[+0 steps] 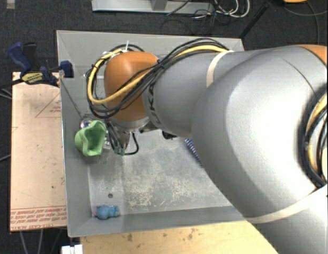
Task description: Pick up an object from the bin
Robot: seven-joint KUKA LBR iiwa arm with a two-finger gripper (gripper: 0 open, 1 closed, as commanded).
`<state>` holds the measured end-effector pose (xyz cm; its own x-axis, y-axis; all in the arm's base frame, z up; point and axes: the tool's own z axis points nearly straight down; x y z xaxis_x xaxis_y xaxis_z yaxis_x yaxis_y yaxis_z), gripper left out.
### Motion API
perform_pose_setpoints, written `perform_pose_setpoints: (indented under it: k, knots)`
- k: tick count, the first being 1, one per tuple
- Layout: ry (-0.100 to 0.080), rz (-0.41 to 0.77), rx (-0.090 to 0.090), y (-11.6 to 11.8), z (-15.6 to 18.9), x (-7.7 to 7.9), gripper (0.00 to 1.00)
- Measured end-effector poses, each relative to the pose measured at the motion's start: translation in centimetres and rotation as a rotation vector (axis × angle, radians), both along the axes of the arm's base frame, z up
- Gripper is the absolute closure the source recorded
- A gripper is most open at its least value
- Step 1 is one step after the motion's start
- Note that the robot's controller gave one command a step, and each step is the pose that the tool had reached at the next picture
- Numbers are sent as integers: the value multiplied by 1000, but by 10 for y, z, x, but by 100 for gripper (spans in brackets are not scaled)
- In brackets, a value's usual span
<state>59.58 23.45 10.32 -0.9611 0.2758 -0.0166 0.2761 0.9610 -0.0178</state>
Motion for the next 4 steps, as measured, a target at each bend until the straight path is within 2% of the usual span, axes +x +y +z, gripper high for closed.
perform_pose_setpoints:
  k: [1,2,3,4]
  knots:
    - [9,15,-1,1,2,23,100]
    - [2,31,19,-7,-2,33,100]
    - [4,3,7,0,5,14,100]
    - [6,-1,11,2,10,-15,100]
